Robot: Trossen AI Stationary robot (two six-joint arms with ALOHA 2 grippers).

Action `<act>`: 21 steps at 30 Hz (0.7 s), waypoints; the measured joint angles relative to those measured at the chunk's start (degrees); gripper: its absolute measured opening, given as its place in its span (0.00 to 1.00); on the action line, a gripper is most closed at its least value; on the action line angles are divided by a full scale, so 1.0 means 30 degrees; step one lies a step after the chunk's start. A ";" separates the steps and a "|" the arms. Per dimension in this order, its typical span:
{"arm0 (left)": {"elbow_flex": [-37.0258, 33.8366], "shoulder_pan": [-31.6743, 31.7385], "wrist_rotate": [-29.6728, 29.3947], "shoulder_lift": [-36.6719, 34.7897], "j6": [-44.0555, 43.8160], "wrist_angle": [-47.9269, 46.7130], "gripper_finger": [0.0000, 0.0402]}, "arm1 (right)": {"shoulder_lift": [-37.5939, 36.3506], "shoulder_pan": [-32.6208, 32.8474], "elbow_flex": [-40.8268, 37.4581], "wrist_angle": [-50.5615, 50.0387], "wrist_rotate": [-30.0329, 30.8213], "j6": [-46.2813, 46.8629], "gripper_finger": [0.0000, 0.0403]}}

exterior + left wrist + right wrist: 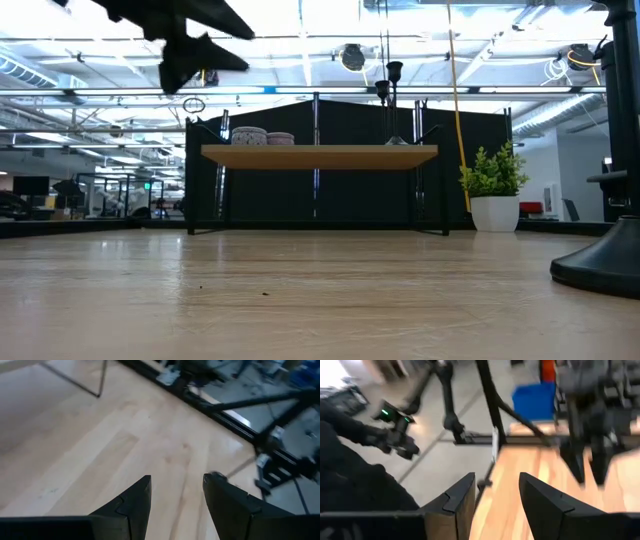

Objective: Pick & Place candle stick holders
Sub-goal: Put the black candle holder on the shelf

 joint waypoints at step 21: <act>-0.5179 0.0007 0.2504 -1.4072 0.2266 -0.6009 0.46 | 0.4379 0.3696 0.2200 -0.3524 0.5932 1.1440 0.36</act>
